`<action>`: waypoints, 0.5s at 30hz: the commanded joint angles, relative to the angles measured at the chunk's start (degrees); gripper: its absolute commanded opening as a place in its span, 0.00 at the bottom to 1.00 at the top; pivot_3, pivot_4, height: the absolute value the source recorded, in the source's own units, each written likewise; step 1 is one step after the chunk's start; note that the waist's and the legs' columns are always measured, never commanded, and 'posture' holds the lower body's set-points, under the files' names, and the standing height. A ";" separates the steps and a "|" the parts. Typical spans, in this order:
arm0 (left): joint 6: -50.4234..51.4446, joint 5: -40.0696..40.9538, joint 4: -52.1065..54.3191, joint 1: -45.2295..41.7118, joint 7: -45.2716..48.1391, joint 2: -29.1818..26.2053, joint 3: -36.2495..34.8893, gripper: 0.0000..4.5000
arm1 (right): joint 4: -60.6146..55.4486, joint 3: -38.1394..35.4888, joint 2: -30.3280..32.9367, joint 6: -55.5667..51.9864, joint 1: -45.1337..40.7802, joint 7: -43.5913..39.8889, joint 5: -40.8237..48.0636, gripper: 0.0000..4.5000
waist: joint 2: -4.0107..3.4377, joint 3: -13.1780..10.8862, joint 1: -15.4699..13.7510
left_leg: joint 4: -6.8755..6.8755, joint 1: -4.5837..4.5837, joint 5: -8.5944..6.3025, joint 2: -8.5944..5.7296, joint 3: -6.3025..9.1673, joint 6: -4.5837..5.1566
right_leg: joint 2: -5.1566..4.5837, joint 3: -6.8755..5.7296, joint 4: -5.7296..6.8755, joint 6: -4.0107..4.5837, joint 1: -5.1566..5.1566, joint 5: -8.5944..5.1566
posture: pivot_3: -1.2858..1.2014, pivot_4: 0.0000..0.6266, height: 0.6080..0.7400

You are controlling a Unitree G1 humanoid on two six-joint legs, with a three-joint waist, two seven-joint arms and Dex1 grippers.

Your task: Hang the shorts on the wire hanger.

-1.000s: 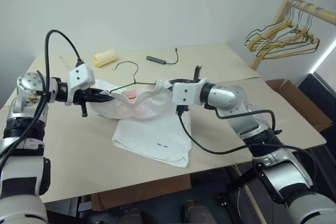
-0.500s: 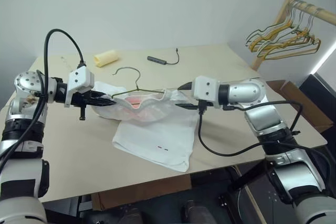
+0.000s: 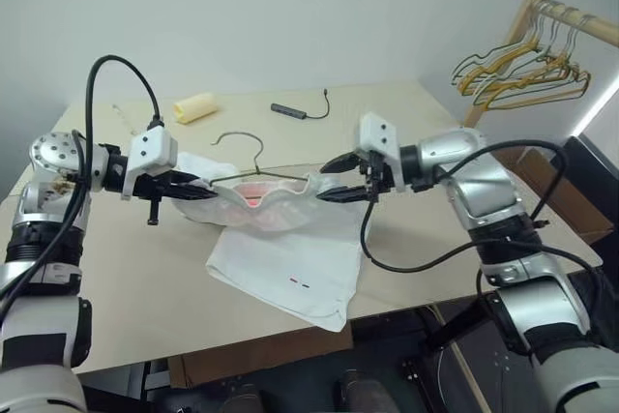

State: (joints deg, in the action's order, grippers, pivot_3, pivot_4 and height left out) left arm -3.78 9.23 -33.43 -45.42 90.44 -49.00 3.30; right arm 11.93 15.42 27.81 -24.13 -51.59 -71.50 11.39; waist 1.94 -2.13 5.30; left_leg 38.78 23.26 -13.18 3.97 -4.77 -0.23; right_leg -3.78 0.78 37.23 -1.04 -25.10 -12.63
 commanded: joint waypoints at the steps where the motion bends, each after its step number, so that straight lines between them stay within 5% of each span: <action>1: -0.57 1.74 1.85 -0.52 -0.50 -0.14 -1.78 0.01 | 0.70 0.38 -0.89 -0.55 -2.60 0.24 -0.44 0.64 | 0.00 0.00 -0.04 | 0.00 0.01 0.00 0.00 0.00 0.00 | 0.00 0.00 0.00 0.00 0.00 0.00 | 0.51 0.00 1.00; 6: -0.47 1.84 2.17 -0.29 -0.57 -0.25 -1.88 0.01 | 1.91 0.51 -1.93 -1.01 -2.93 0.67 -0.31 0.51 | 0.00 0.00 -0.09 | 0.00 -0.01 0.00 0.00 0.00 0.00 | 0.01 -0.01 0.02 0.00 -0.01 0.00 | 0.51 0.00 1.00; 12: 1.21 3.56 2.75 -0.80 0.00 0.29 -2.42 0.01 | 1.78 1.04 -2.13 0.39 -2.31 1.82 -1.72 0.06 | 0.00 0.00 -0.40 | 0.00 0.01 0.00 0.00 0.00 0.00 | 0.00 -0.01 0.01 0.00 -0.02 0.00 | 0.51 0.00 1.00; 15: 0.84 3.39 2.37 -1.14 -0.25 0.49 -2.18 0.01 | 1.60 1.10 -2.23 1.09 -1.92 2.11 -2.11 0.01 | 0.00 0.00 -0.48 | 0.00 0.00 0.00 0.00 0.00 0.00 | 0.00 -0.01 0.02 0.00 -0.02 0.00 | 0.51 0.00 1.00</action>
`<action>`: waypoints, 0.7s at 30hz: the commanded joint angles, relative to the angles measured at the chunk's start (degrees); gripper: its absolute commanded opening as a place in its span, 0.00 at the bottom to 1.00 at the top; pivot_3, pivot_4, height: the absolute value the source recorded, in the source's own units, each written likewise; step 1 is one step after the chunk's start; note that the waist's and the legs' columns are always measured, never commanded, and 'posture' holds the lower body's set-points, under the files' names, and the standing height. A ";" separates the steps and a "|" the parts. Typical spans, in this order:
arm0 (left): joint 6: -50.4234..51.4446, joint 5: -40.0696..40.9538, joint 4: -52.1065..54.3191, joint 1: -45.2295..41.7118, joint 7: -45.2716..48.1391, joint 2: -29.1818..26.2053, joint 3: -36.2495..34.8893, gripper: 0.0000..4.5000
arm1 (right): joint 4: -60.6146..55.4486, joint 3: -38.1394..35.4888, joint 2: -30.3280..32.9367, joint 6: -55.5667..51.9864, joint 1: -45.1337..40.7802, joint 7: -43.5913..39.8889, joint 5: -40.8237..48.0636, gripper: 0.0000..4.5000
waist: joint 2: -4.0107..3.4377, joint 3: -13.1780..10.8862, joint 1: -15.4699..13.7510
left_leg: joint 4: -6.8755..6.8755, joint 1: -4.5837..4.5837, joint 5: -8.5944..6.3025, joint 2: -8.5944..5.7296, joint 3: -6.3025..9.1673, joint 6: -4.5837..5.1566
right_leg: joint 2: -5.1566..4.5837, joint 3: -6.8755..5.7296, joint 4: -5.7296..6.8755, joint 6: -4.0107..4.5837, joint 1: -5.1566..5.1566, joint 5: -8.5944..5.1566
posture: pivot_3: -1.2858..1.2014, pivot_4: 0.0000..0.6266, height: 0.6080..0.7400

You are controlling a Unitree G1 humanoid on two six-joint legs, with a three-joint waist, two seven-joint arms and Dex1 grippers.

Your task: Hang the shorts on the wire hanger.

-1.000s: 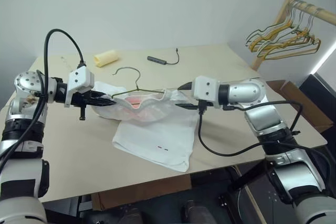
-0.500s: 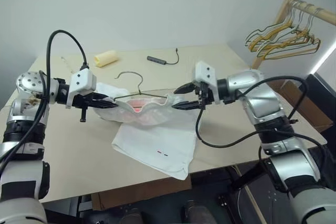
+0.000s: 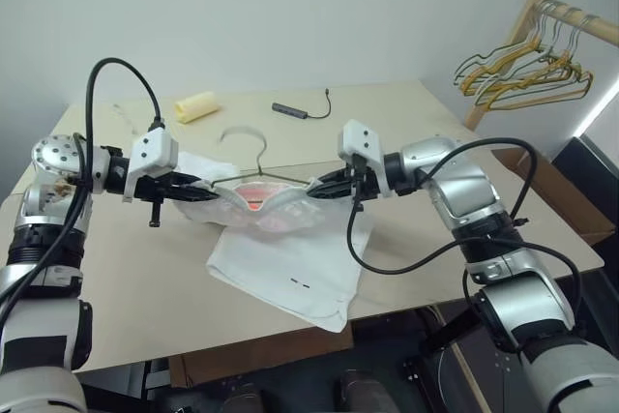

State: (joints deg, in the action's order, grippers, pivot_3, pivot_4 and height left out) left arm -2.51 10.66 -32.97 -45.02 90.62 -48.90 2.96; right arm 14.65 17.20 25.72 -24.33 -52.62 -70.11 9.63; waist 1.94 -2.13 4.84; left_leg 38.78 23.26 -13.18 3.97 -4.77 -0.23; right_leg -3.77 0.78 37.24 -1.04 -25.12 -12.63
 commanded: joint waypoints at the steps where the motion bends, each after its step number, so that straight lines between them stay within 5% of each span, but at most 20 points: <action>1: -0.51 1.94 1.35 -1.76 -0.39 0.61 -1.79 0.01 | -1.12 -0.96 -0.38 1.02 -0.74 1.26 -0.26 0.01 | 0.00 0.00 -0.08 | 0.00 0.00 0.00 0.00 0.00 0.00 | 0.00 0.00 0.00 0.00 0.00 0.00 | 0.51 0.00 1.00; 5: -0.65 3.34 -0.08 -2.43 0.29 1.64 -2.79 0.20 | -1.60 -1.30 -0.36 1.44 -0.18 2.30 -0.70 0.01 | 0.00 0.00 -0.28 | 0.00 0.01 0.00 0.00 -0.01 0.00 | 0.00 0.00 -0.01 0.00 0.00 0.00 | 0.51 0.00 1.00; 16: -2.45 5.39 -7.20 -8.64 -7.94 2.11 -9.57 0.96 | -8.58 -6.19 3.78 -3.96 5.17 8.02 1.27 0.01 | 0.00 0.00 -0.80 | 0.01 0.02 0.00 0.00 -0.01 0.00 | -0.01 -0.01 -0.02 0.00 0.00 0.00 | 0.49 0.00 1.00; 21: 0.15 8.58 -4.67 -7.45 -12.23 3.94 -13.25 1.00 | -14.66 -11.13 6.72 -12.15 8.68 13.62 2.58 0.01 | 0.00 0.00 -0.69 | 0.01 0.02 0.00 -0.01 -0.02 0.00 | -0.02 -0.02 -0.03 0.00 0.00 0.00 | 0.48 0.00 1.00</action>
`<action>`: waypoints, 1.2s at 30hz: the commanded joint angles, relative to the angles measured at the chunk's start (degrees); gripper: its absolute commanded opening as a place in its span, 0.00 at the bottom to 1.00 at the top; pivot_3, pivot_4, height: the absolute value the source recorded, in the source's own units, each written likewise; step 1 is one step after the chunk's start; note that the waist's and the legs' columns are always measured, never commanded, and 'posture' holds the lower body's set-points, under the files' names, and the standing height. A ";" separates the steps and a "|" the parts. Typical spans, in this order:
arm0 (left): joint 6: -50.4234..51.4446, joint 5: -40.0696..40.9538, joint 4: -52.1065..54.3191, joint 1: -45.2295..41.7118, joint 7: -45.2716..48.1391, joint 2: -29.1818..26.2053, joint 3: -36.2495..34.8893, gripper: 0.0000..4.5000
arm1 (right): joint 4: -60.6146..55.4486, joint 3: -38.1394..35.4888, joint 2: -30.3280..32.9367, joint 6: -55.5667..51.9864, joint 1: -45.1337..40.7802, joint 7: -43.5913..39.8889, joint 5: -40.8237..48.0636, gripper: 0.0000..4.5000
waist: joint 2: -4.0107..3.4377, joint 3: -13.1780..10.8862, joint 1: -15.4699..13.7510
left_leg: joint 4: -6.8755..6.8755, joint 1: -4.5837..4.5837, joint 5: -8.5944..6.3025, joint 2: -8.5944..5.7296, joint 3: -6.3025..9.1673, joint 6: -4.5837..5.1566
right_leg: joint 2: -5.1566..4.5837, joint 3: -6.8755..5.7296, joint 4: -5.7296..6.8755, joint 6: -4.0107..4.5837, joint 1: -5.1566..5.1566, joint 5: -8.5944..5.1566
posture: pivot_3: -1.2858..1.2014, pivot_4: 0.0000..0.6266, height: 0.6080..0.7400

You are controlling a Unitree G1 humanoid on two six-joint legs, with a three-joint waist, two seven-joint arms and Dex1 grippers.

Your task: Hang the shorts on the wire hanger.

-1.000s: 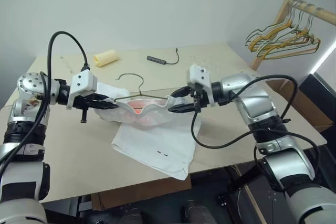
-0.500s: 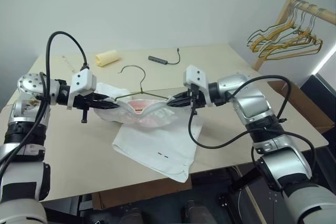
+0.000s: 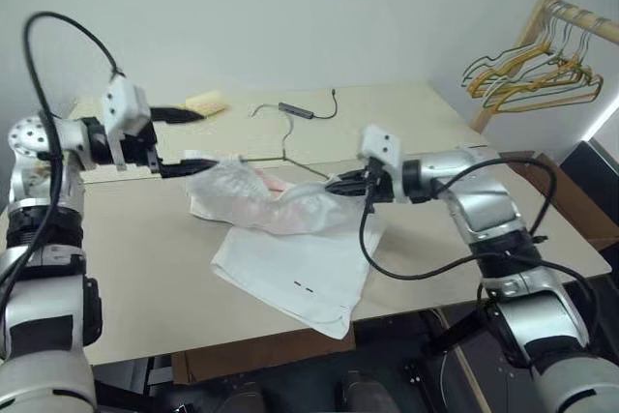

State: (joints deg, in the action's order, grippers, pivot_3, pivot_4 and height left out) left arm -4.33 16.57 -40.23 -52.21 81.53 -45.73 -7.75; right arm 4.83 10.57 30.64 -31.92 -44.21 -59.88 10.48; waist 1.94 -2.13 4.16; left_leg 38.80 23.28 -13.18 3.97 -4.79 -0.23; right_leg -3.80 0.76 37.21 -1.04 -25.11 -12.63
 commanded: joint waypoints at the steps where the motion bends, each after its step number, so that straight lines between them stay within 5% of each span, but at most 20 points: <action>1: 2.63 3.12 3.88 0.72 -4.41 1.38 -2.99 1.00 | -6.47 -5.91 2.31 -7.81 0.80 5.54 1.74 0.01 | 0.00 0.00 0.02 | 0.02 0.00 0.00 0.00 0.00 0.00 | 0.00 0.00 0.01 0.00 0.00 0.00 | 0.48 0.00 1.00; 10: 9.93 10.09 23.16 14.54 -8.58 5.96 -4.63 1.00 | -14.06 -17.65 5.83 -37.67 1.22 22.58 2.94 0.01 | 0.01 0.01 1.59 | 0.03 0.02 0.00 0.00 -0.03 0.00 | -0.07 0.00 0.01 0.00 0.00 0.01 | 0.46 0.00 1.00; 19: 11.93 10.25 26.43 16.53 -12.12 6.85 -3.77 1.00 | -5.32 -26.31 4.68 -55.68 -4.95 40.65 -3.89 0.01 | -0.01 0.01 4.00 | 0.00 -0.04 0.00 -0.06 -0.02 0.00 | -0.08 0.07 -0.01 -0.03 0.03 0.03 | 0.45 0.00 1.00; 28: 11.87 10.71 27.06 16.91 -10.20 5.53 -3.67 1.00 | 1.97 -34.01 -1.04 -55.44 -11.09 59.77 -14.48 0.01 | -0.02 0.01 6.12 | -0.04 -0.01 0.00 -0.09 0.05 0.01 | -0.10 0.11 -0.05 -0.07 0.03 0.03 | 0.46 0.00 1.00; 36: 12.35 11.51 29.05 18.56 -10.86 5.51 -3.87 1.00 | -0.14 -38.64 -2.31 -43.77 -11.85 75.73 -22.10 0.01 | -0.04 0.00 6.32 | -0.06 -0.01 0.00 -0.11 0.06 0.01 | -0.12 0.13 -0.06 -0.10 0.03 0.03 | 0.46 0.00 1.00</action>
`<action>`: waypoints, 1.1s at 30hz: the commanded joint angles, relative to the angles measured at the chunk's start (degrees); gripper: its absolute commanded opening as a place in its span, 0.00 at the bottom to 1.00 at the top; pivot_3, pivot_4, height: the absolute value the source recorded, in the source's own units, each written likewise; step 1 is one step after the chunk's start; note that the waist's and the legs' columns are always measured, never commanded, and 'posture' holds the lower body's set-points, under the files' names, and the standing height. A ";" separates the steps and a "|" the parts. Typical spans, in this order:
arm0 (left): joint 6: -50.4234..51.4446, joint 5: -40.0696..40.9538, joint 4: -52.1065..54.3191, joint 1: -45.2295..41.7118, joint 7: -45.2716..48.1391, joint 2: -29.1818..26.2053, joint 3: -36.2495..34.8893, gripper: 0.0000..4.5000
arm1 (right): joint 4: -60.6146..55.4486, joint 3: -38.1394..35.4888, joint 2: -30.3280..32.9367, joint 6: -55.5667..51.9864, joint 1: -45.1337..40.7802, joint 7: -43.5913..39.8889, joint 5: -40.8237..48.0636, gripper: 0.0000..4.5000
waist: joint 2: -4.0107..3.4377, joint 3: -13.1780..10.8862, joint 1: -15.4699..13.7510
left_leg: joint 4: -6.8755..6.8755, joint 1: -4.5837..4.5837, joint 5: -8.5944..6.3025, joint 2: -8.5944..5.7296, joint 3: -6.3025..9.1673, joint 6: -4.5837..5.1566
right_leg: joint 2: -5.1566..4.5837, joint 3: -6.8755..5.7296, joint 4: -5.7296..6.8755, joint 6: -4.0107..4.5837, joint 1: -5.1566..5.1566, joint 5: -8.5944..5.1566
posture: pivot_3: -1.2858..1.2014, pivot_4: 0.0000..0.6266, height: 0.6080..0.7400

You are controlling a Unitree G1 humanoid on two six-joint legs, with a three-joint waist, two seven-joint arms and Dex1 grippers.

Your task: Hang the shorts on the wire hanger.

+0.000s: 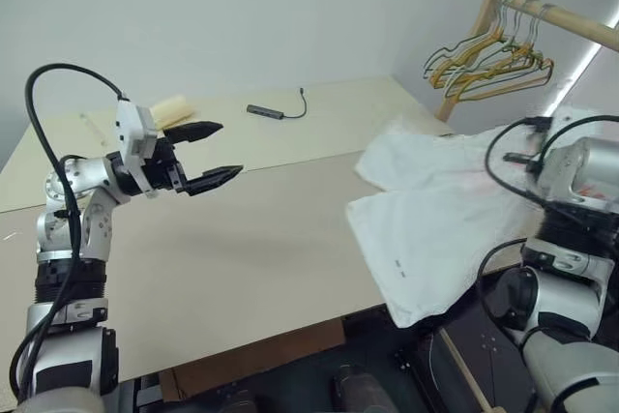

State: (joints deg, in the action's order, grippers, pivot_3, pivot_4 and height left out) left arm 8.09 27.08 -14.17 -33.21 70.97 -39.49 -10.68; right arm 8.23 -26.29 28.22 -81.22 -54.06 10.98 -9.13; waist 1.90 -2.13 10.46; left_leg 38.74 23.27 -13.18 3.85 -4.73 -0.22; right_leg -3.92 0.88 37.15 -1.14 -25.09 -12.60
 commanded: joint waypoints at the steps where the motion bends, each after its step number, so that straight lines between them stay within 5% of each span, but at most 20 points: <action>1: -0.04 1.05 3.24 -0.23 -0.42 -0.73 -0.97 1.00 | -3.76 -3.24 -0.65 7.33 -2.15 6.71 -2.71 0.01 | 0.00 0.00 0.02 | 0.00 0.00 0.00 0.00 0.00 0.00 | -0.01 0.01 0.00 0.00 0.00 0.00 | 0.46 0.00 1.00; 9: 1.02 1.56 5.77 1.80 -1.17 -0.81 -1.44 1.00 | -3.17 -11.27 -3.29 16.88 -3.82 15.70 -1.11 0.01 | -0.19 0.00 0.21 | -0.04 -0.05 0.00 0.00 -0.01 0.01 | 0.02 0.09 0.00 -0.01 0.01 0.01 | 0.46 0.00 1.00; 21: 2.54 3.56 8.10 3.62 -1.17 -1.07 -2.26 1.00 | 12.80 -21.36 3.60 21.23 -11.19 20.06 5.52 0.01 | -0.34 -0.04 0.19 | -0.10 -0.09 0.00 -0.04 -0.03 0.02 | 0.00 0.12 -0.06 -0.03 0.04 0.01 | 0.47 0.00 1.00; 33: 3.40 10.09 9.59 3.88 0.42 0.26 -4.39 1.00 | 16.55 -19.59 3.82 19.77 -8.63 23.68 6.77 0.01 | -0.37 -0.03 0.43 | -0.12 -0.15 0.00 -0.03 0.00 0.02 | 0.02 0.16 -0.10 -0.05 0.14 0.00 | 0.46 0.00 1.00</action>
State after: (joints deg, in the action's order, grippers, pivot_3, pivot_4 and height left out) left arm 11.47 35.79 -6.16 -28.41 71.36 -39.00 -13.22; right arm 24.80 -47.23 31.19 -61.56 -63.09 34.07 -2.07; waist 1.53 -2.16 10.90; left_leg 38.62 23.09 -13.19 3.83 -4.72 -0.19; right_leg -3.90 1.04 37.05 -1.19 -24.93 -12.60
